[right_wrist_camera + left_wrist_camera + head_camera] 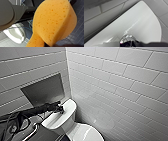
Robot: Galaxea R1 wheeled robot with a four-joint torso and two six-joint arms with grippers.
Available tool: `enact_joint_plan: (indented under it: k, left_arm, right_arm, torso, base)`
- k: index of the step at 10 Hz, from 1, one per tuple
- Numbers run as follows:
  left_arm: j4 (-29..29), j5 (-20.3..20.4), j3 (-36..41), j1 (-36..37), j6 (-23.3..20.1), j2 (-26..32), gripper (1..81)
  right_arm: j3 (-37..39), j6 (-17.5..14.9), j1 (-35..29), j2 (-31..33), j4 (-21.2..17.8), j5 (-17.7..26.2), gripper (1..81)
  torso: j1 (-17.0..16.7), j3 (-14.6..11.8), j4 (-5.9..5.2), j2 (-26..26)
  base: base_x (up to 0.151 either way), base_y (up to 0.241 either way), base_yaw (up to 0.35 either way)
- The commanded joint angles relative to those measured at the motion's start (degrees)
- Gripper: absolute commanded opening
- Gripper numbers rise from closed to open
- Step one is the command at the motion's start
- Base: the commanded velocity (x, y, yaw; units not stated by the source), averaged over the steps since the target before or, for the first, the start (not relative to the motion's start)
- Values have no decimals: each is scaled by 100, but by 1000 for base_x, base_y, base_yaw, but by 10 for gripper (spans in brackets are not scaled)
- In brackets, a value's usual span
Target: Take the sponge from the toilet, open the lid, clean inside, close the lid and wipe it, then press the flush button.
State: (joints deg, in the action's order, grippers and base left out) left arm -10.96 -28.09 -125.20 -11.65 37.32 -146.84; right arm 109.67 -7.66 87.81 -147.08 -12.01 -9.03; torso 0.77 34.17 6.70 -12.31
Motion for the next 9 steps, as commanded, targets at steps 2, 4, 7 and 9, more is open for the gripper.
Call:
enact_joint_plan:
  k: [2,4,7,9]
  left_arm:
    - [-214,-127,-31,774,-49,92,10]
    - [-249,-127,-154,739,-49,-4,10]
    - [-327,-118,-180,599,-49,-302,10]
    - [-477,-101,-233,318,-49,-426,10]
  right_arm:
    - [-61,1,49,132,-47,446,10]
    - [-61,-8,49,132,-47,446,10]
    - [-61,1,57,115,-47,438,10]
    - [-61,-7,57,62,-38,446,10]
  torso:
    - [0,0,0,0]
    - [0,0,0,0]
    - [0,0,0,0]
    - [0,0,0,0]
  base:
    - [0,0,0]
    - [0,0,0]
    - [0,0,0]
    - [0,0,0]
